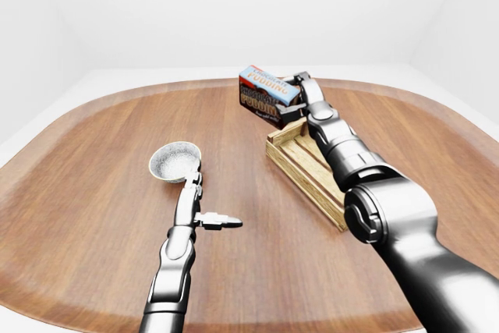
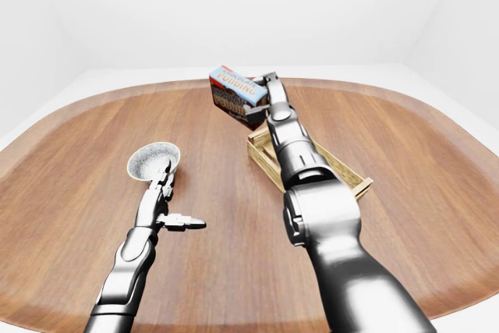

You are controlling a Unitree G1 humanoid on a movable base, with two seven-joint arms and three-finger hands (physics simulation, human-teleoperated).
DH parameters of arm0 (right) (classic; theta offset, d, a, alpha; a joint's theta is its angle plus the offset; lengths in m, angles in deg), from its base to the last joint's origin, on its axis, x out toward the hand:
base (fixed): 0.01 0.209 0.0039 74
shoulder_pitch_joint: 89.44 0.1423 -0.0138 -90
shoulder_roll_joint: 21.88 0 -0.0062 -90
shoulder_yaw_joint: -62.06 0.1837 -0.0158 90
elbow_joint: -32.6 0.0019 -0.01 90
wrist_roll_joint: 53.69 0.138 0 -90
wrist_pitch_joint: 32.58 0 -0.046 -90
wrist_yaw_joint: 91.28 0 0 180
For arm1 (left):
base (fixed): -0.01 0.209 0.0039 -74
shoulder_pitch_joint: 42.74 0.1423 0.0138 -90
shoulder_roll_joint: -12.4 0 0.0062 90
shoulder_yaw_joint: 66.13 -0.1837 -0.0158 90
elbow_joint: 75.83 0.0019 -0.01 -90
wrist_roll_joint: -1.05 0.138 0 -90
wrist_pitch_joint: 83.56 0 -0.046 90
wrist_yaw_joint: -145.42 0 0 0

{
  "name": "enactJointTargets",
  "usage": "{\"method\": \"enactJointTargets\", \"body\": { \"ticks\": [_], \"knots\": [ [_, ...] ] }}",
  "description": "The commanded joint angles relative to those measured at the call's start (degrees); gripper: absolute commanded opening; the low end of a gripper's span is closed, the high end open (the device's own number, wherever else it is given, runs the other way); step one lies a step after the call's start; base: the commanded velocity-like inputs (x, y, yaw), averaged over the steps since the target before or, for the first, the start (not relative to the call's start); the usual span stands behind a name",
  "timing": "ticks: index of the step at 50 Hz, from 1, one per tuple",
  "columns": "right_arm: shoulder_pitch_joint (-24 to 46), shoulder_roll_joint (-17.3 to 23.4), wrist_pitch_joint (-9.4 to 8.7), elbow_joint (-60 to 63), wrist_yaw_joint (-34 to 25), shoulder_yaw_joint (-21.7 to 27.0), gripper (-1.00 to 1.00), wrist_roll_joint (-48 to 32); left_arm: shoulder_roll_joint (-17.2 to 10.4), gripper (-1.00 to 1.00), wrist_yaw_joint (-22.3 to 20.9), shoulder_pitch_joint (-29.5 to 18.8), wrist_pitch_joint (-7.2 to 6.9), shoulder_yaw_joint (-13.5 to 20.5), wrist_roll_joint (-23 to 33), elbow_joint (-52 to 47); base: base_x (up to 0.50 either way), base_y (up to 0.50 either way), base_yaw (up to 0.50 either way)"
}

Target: Pick up the chocolate pudding and put it in the tray.

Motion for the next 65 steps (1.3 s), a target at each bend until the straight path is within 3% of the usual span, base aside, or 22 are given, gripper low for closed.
{"method": "enactJointTargets", "body": {
  "ticks": [1,18,32,39,48,50,52,65],
  "knots": [
    [0.1,1.8,0.0,0.0,2.6,1.1,-1.0,-2.6,-0.1,1.0,-0.2,0.0,-0.3,0.2,-0.2,-0.2,0.0,0.0,0.0],
    [-1.4,4.0,0.0,-0.1,2.3,1.1,-1.0,-4.5,0.0,1.0,-0.2,-0.3,0.15,0.2,-0.2,0.6,0.0,0.0,0.0],
    [-3.7,6.3,0.0,-0.2,1.3,1.7,-1.0,-5.3,0.0,1.0,-0.1,-0.4,-0.57,0.2,-0.3,0.2,0.0,0.0,0.0],
    [-4.8,7.6,0.0,-0.2,1.3,2.4,-1.0,-5.1,0.0,1.0,0.0,-0.6,0.04,0.2,-0.3,1.1,0.0,0.0,0.0],
    [-5.9,9.0,0.0,-0.2,1.1,2.7,-1.0,-5.1,0.0,1.0,0.0,-0.4,-0.34,0.2,-0.3,0.6,0.0,0.0,0.0],
    [-6.5,9.1,0.0,-0.3,1.1,2.9,-1.0,-4.7,0.1,1.0,0.1,-0.1,-1.1,0.1,-0.2,-0.5,0.0,0.0,0.0],
    [-7.0,9.3,0.0,-0.3,1.0,2.9,-1.0,-4.7,0.0,1.0,0.0,-0.3,-0.34,0.2,-0.3,0.5,0.0,0.0,0.0],
    [-9.9,10.0,0.0,-0.5,1.5,3.6,-1.0,-3.8,0.0,1.0,0.0,-0.4,-0.07,0.2,-0.2,0.8,0.0,0.0,0.0]
  ]
}}
